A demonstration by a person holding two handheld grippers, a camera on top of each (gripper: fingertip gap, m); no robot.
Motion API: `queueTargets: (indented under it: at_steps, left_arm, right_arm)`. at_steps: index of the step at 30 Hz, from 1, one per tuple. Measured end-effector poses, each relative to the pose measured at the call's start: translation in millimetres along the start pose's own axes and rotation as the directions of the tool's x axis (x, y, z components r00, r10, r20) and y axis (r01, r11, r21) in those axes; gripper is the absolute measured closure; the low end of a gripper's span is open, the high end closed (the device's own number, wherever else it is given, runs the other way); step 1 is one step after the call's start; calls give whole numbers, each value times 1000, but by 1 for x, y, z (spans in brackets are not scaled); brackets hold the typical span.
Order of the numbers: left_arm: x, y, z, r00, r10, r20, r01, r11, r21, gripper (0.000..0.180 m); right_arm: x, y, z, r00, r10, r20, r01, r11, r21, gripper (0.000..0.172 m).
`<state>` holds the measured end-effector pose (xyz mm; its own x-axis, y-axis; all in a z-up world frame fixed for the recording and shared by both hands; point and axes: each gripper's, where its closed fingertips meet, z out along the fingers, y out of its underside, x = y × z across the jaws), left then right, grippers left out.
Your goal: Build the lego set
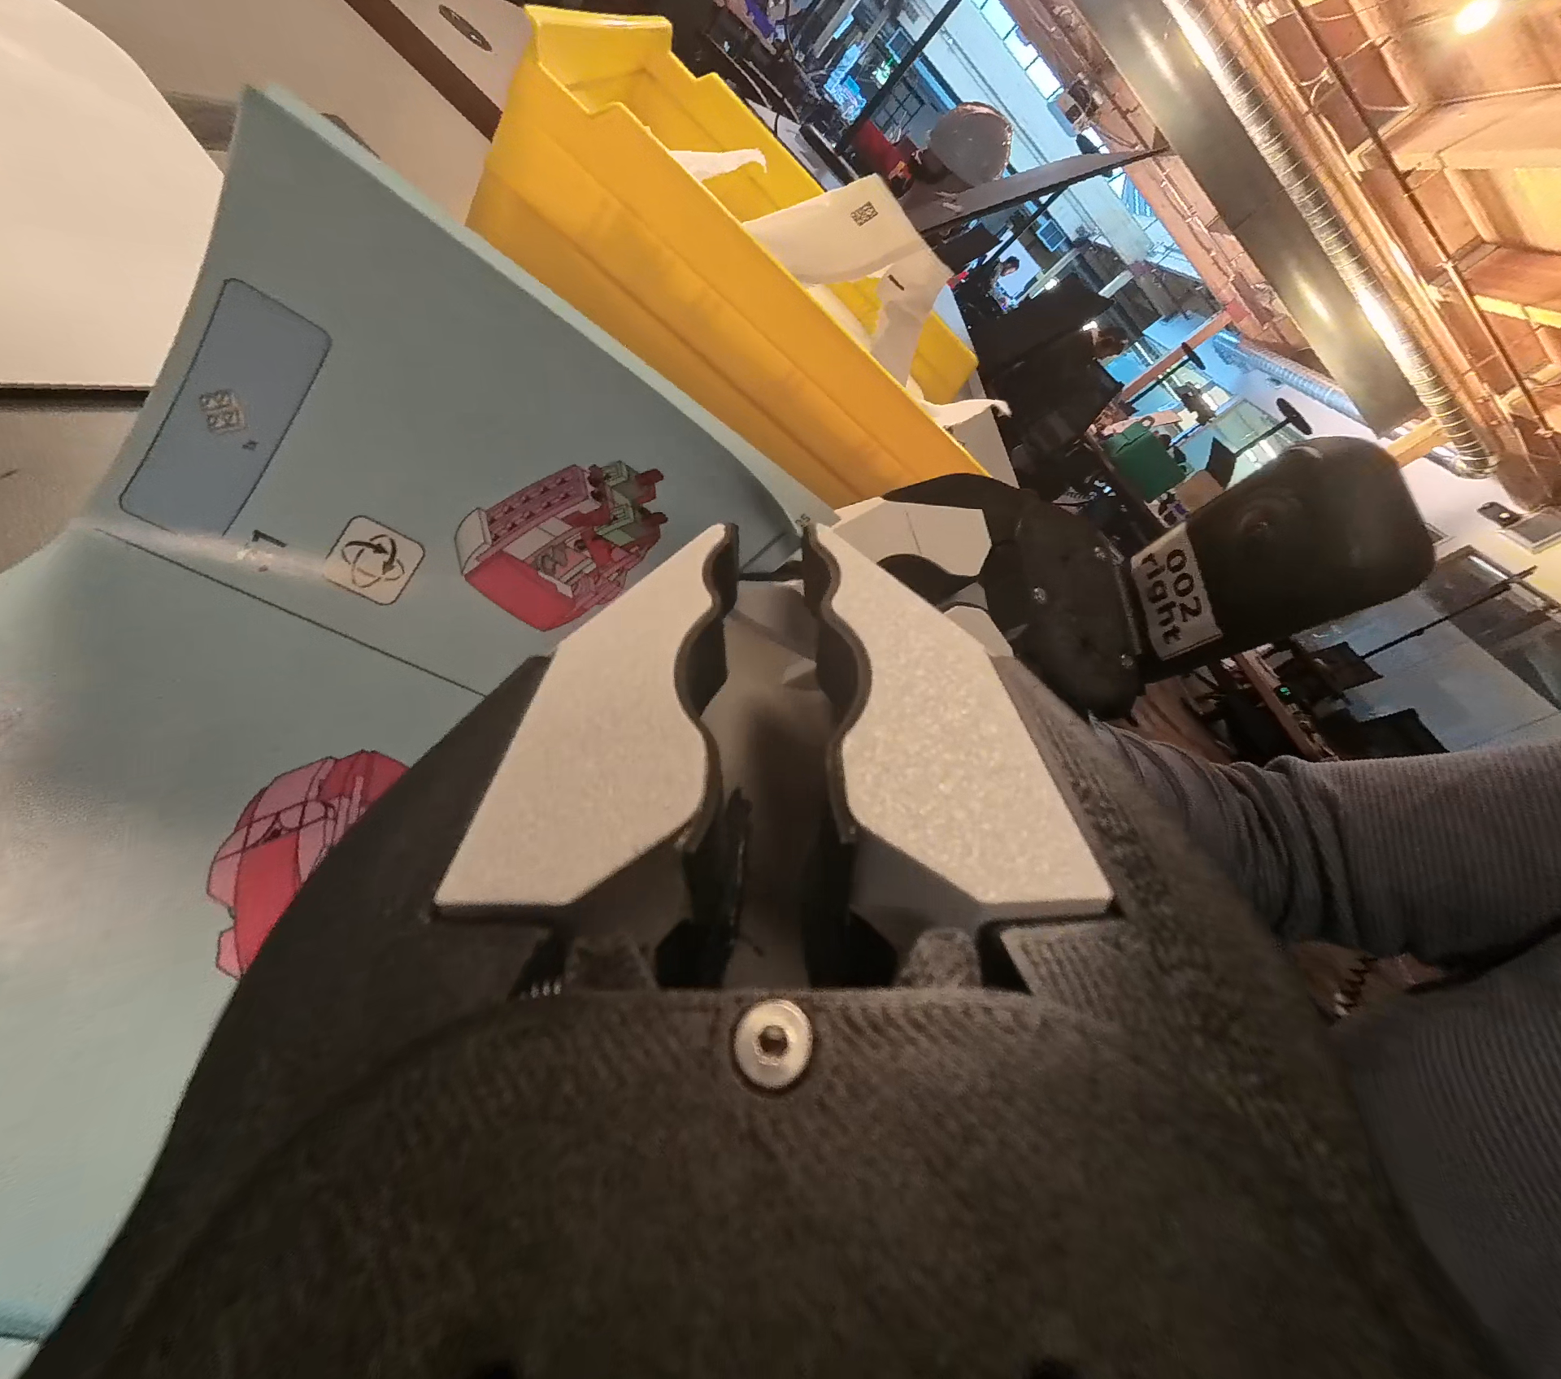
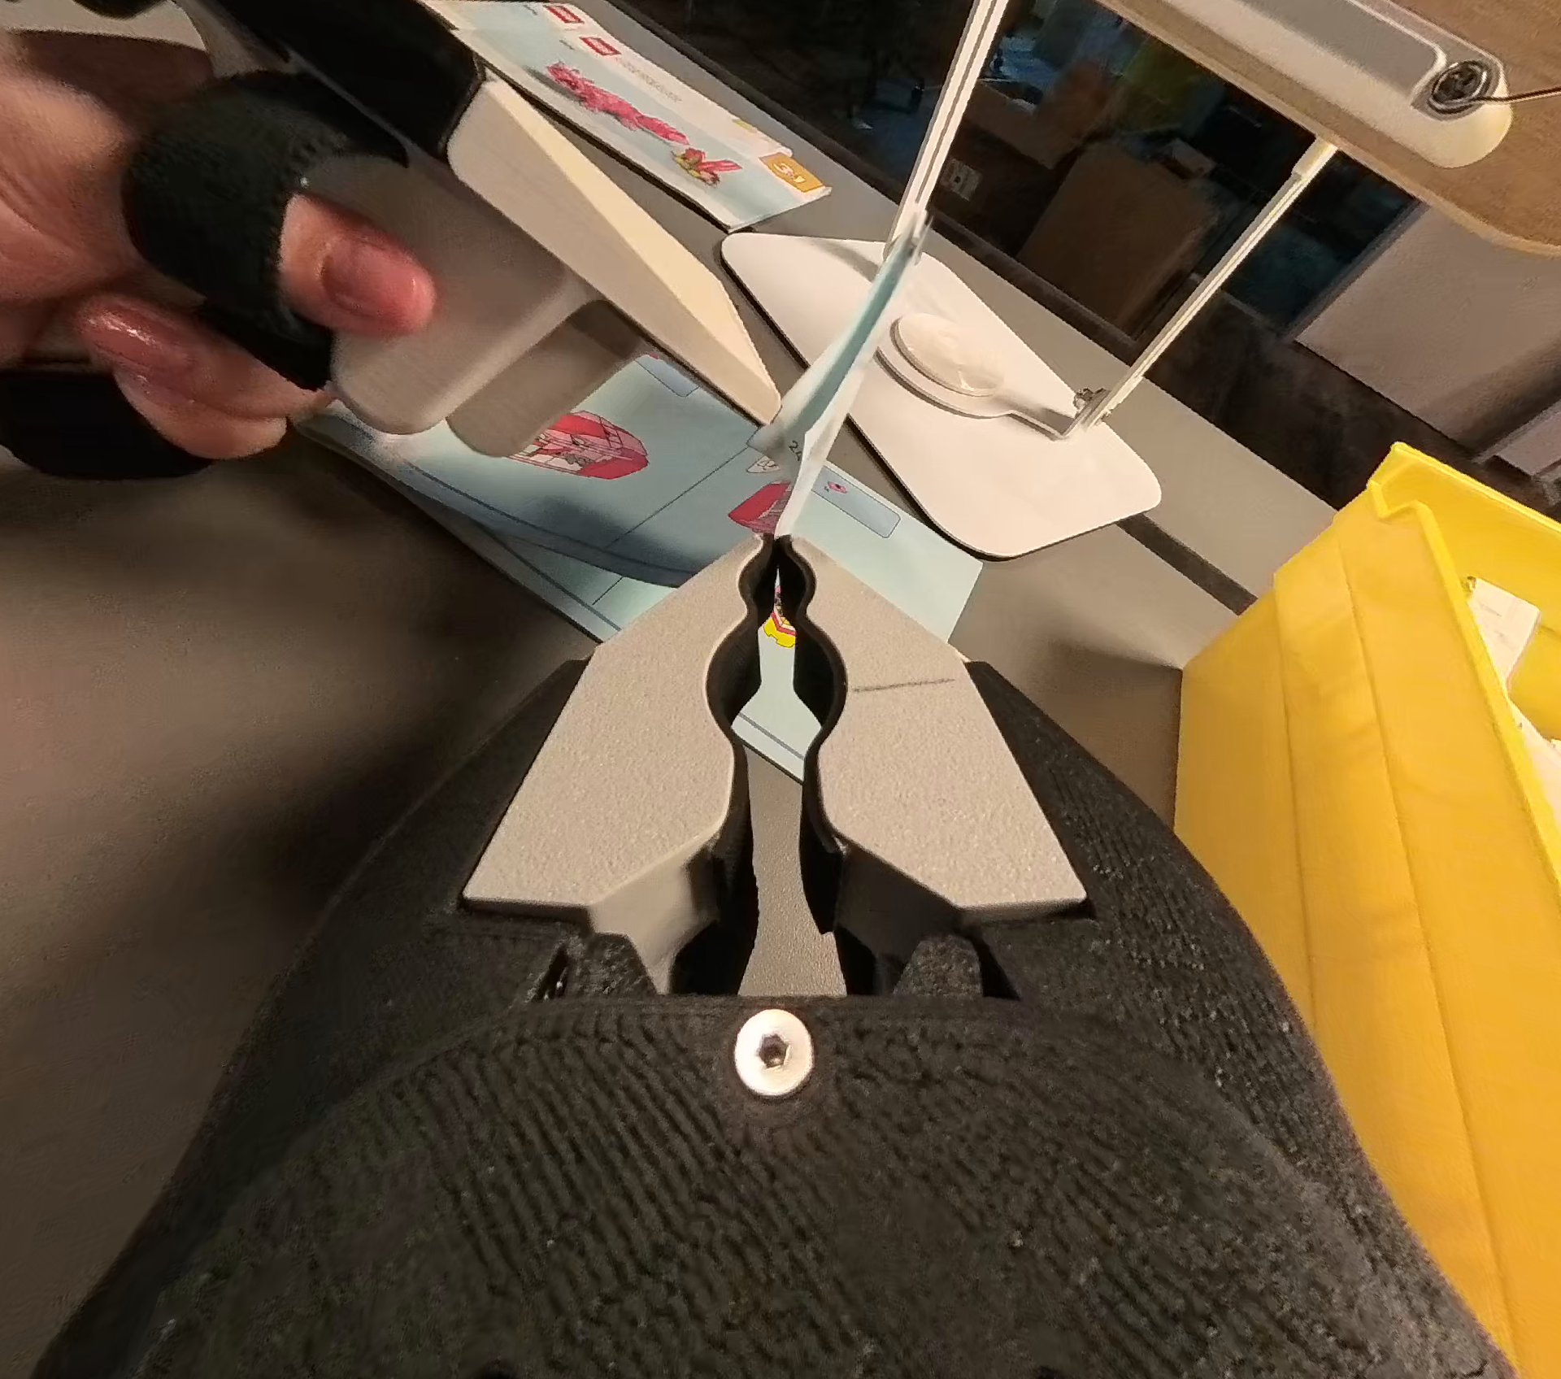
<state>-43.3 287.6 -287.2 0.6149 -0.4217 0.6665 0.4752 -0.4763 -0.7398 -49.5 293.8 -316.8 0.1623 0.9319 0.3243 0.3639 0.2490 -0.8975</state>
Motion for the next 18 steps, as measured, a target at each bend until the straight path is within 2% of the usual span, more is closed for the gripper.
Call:
queueTargets:
  at_steps: [9,18]
  left_arm:
    - [7,1,3,996,-55,-69,55,998,4,164]
    - [11,0,1,991,-73,-112,75,997,16,172]
  right_arm:
    - [-1,0,0,1000,-6,1,6,1000,2,172]
    - [0,-1,0,1000,-5,-1,5,1000,4,172]
